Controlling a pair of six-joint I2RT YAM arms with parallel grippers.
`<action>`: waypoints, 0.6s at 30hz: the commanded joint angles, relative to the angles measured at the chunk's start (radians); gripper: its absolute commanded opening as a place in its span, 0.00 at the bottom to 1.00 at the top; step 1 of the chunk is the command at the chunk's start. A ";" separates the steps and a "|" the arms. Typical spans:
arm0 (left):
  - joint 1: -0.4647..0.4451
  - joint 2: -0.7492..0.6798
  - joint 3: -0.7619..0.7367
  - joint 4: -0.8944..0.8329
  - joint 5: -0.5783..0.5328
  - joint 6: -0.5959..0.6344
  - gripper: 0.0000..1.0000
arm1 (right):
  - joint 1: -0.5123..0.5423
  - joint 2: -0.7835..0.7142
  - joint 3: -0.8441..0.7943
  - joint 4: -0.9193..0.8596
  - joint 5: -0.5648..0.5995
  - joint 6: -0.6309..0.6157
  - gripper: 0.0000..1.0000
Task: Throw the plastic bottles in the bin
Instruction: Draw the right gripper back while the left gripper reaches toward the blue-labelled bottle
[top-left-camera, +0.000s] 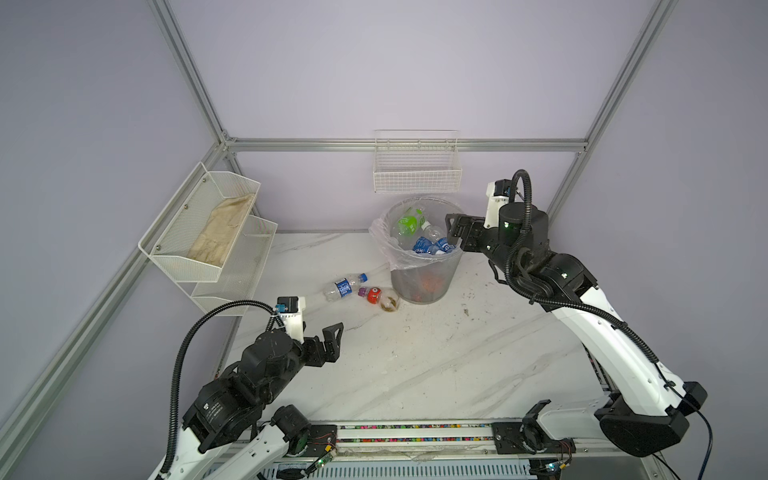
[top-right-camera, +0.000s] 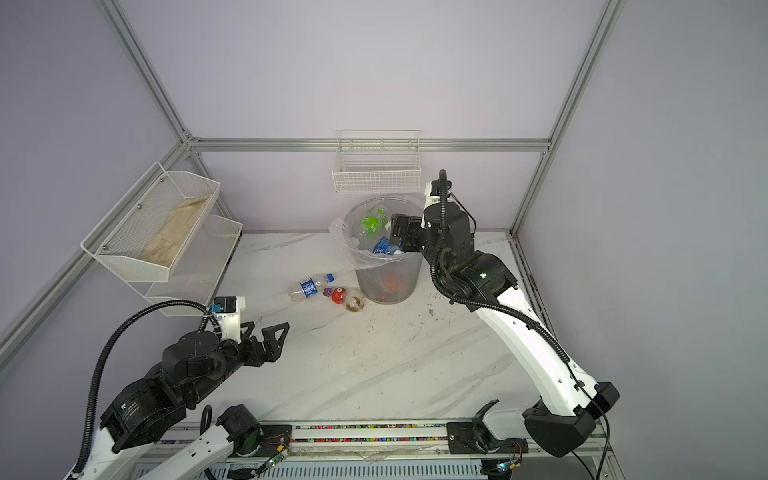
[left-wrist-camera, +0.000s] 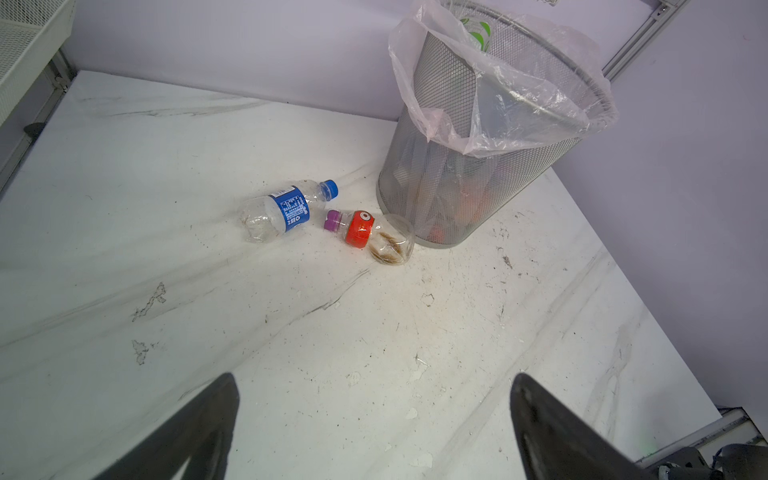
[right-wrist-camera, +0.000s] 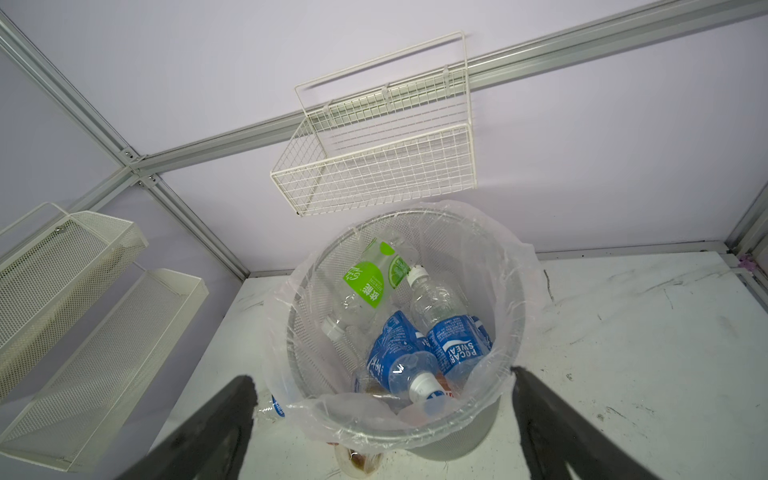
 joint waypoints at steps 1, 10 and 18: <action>0.002 0.007 0.017 0.031 0.012 -0.012 1.00 | -0.004 -0.052 -0.021 0.005 0.005 0.005 0.97; 0.003 0.222 0.099 0.006 0.038 0.064 1.00 | -0.004 -0.125 -0.121 0.005 -0.015 0.018 0.98; 0.125 0.479 0.210 0.075 0.143 0.214 1.00 | -0.004 -0.255 -0.252 0.008 -0.091 0.022 0.97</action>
